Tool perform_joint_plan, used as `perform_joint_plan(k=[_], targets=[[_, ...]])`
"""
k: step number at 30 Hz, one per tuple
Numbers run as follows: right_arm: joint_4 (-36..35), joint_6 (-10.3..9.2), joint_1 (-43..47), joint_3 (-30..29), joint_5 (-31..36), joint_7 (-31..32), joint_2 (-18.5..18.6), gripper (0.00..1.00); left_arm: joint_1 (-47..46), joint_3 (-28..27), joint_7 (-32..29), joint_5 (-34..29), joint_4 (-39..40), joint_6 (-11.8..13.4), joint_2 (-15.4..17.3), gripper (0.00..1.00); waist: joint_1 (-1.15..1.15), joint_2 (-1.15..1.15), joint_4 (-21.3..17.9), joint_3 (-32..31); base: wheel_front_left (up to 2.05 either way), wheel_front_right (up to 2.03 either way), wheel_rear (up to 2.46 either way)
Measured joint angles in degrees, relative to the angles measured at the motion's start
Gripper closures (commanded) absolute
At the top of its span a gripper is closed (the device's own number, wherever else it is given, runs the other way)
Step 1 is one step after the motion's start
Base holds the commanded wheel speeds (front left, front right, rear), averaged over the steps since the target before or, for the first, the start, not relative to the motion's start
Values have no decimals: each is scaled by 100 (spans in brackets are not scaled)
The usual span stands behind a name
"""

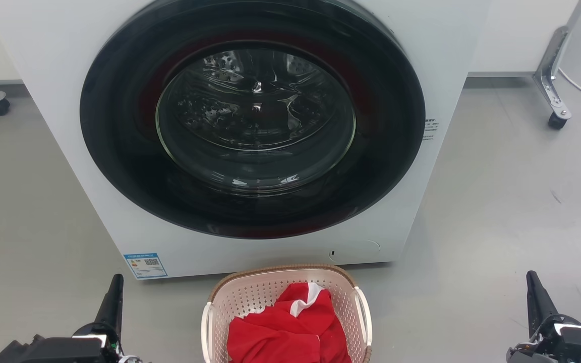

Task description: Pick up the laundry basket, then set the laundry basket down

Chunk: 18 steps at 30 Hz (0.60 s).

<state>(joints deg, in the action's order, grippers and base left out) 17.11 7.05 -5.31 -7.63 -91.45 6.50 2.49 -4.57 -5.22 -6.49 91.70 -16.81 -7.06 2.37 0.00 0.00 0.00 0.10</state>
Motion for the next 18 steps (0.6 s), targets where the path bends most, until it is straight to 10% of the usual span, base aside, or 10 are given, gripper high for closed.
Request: perform_joint_plan(k=[18], targets=[[0,0,0,0,-5,0,0,100,0,1,0,0,-1,0,0,100,0,0,0,0,0,0,0]])
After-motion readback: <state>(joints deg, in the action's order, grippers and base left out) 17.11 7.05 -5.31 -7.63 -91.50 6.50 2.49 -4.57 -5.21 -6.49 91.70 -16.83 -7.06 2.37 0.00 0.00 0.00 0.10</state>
